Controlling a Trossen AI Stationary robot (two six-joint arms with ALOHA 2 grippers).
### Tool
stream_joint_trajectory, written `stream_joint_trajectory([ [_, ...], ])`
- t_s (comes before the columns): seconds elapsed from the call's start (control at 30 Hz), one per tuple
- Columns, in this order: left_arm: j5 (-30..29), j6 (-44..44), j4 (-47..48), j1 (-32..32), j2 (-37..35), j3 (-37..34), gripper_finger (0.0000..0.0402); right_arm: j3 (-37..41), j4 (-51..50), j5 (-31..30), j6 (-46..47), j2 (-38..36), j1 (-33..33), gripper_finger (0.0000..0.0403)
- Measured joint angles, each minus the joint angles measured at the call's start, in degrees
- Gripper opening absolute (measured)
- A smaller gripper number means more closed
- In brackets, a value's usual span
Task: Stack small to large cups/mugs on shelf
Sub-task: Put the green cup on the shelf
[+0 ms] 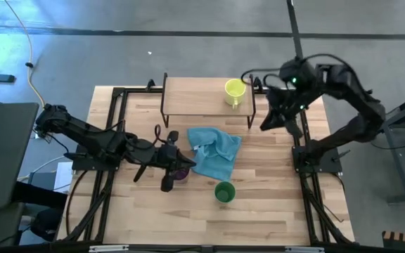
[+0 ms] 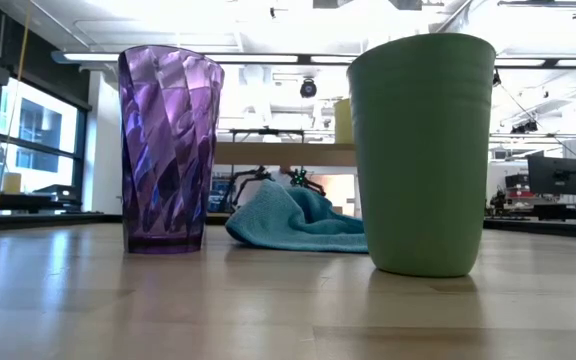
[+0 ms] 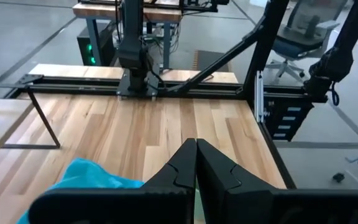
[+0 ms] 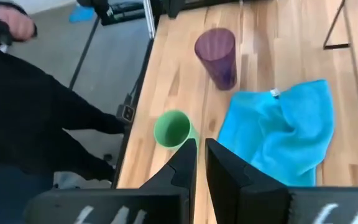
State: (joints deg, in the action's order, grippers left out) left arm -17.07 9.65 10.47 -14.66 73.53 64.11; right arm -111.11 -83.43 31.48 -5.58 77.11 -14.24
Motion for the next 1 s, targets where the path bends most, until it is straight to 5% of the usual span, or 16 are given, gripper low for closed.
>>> stream_joint_trajectory([
  [0.53,0.2,2.2,8.1,0.0,-4.0,-0.1,0.0001,28.0,22.3,-12.3,12.5,-8.2,14.3,0.0025],
  [1.0,0.0,5.5,16.6,0.0,-8.8,-0.1,0.0001,43.1,40.0,-19.2,19.4,-8.3,25.1,0.0025],
])
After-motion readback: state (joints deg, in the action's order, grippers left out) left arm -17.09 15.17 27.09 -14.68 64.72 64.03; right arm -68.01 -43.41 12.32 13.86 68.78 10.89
